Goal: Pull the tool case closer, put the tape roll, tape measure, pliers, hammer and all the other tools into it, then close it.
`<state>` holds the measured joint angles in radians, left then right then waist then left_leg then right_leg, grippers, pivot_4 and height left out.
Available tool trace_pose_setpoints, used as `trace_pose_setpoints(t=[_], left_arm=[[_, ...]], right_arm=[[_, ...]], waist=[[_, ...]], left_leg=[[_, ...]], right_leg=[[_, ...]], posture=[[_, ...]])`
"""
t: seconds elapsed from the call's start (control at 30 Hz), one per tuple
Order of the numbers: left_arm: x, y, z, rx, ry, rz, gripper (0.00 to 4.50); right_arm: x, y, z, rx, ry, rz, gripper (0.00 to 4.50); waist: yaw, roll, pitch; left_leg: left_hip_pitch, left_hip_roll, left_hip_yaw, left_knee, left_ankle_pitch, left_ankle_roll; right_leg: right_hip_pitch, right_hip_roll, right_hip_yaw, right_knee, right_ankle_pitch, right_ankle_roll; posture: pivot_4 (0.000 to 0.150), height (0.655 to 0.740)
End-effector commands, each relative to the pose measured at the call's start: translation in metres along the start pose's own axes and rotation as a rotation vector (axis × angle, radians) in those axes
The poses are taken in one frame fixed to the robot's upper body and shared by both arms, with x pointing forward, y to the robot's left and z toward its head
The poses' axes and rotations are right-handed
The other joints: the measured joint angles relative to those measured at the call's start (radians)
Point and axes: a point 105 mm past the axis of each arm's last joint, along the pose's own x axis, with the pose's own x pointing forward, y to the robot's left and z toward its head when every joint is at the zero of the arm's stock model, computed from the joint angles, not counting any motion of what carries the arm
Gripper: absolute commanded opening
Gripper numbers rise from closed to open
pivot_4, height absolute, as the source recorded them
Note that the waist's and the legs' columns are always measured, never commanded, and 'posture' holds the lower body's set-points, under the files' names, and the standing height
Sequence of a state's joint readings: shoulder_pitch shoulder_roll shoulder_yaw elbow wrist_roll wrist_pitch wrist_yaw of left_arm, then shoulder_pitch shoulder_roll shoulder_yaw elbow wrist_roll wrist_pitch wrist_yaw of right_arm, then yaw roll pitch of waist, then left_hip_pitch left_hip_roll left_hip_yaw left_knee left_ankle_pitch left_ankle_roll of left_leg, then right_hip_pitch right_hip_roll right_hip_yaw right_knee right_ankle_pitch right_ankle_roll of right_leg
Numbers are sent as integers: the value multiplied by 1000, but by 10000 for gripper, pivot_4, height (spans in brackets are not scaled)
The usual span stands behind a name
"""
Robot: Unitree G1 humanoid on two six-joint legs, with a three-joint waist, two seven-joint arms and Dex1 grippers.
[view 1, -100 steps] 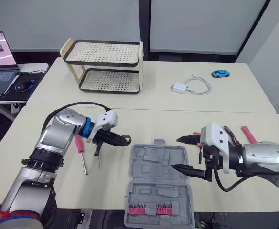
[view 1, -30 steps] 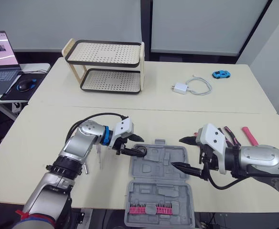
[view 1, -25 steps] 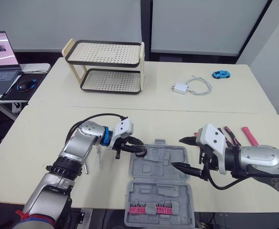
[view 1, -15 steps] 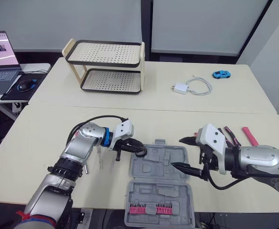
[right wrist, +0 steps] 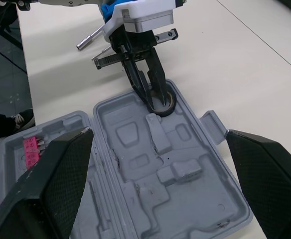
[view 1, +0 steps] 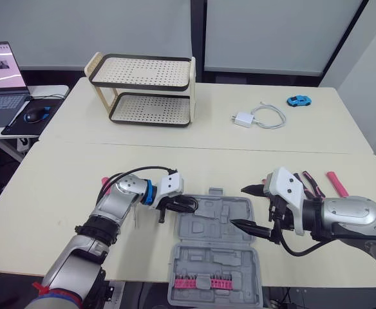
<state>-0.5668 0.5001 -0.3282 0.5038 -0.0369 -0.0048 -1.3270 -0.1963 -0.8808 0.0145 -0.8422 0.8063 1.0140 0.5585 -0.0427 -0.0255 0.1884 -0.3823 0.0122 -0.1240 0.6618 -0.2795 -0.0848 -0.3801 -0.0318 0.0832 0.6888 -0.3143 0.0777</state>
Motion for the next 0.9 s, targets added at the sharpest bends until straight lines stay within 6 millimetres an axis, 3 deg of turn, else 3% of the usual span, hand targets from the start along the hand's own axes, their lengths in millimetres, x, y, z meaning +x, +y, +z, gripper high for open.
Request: trace_pose_setpoints(t=[0.03,0.23,0.67,0.9], left_arm=[[-1,0,-9,-11,37,8,8169],[-4,4,1,-9,9,14,8169],[-32,3,25,-20,-33,18,8169],[-76,10,41,-33,-133,136,8169]], right_arm=[[-2,3,7,-35,-26,-5,45000],[-3,3,7,-35,-27,-8,45000],[-5,1,7,-30,-36,-12,45000],[-20,-15,5,-39,-47,-119,45000]], waist=[[0,0,0],[0,0,0],[0,0,0],[2,1,0]], left_leg=[[0,0,0,0,0,0],[0,0,0,0,0,0],[-1,0,-4,0,0,0],[-3,1,-10,0,0,0]], right_leg=[[0,0,0,0,0,0],[0,0,0,0,0,0],[1,0,-4,-1,0,0],[1,0,-11,-1,-1,-2]], posture=[[1500,7350],[1500,7350],[1500,7350],[1500,7350]])
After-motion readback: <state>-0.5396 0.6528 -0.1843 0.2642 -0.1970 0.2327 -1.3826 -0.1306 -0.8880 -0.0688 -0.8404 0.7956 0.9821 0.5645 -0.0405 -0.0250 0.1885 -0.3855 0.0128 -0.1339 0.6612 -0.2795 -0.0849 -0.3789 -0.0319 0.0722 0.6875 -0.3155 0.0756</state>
